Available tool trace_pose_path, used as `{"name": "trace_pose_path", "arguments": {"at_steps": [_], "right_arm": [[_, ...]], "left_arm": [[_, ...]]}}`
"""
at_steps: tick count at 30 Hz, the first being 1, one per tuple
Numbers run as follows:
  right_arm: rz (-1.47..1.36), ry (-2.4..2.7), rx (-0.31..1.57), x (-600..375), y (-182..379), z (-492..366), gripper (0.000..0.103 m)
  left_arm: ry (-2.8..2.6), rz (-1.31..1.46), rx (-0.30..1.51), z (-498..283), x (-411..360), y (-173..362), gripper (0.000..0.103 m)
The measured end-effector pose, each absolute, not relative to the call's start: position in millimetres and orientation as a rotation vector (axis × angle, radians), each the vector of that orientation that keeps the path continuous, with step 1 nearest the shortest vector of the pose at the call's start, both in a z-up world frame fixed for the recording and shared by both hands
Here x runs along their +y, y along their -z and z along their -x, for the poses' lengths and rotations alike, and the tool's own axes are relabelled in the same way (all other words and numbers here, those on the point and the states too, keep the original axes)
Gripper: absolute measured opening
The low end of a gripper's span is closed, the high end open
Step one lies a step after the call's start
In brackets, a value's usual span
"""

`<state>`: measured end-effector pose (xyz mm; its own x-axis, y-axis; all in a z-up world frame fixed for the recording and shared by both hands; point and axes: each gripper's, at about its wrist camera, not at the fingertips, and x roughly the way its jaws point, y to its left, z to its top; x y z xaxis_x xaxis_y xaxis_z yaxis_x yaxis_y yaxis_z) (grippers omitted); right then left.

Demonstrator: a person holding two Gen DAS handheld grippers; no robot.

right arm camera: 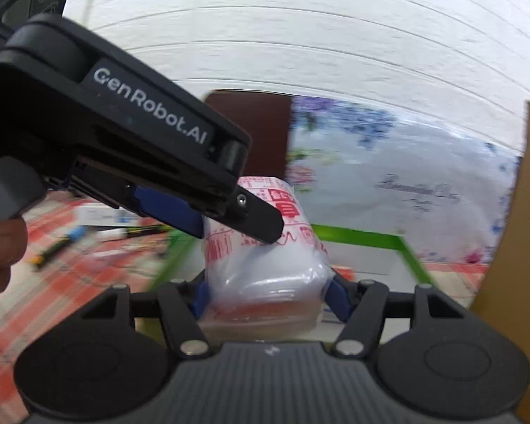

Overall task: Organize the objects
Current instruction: 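Grasp the clear bag with the right gripper and place it in the green box, then grasp the pink BOOM keychain tag with the right gripper and lift it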

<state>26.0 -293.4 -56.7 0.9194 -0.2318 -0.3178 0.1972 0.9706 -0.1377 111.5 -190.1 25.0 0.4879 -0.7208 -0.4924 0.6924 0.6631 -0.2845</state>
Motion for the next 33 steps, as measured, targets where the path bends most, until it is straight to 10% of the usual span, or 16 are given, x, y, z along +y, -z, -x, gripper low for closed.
{"name": "trace_pose_path", "arguments": {"at_steps": [3, 33], "right_arm": [[0.162, 0.363, 0.397, -321, 76, -48, 0.086], [-0.138, 0.144, 0.484, -225, 63, 18, 0.087]], "left_arm": [[0.769, -0.067, 0.644, -120, -224, -9, 0.062], [0.358, -0.138, 0.697, -68, -46, 21, 0.063]]}}
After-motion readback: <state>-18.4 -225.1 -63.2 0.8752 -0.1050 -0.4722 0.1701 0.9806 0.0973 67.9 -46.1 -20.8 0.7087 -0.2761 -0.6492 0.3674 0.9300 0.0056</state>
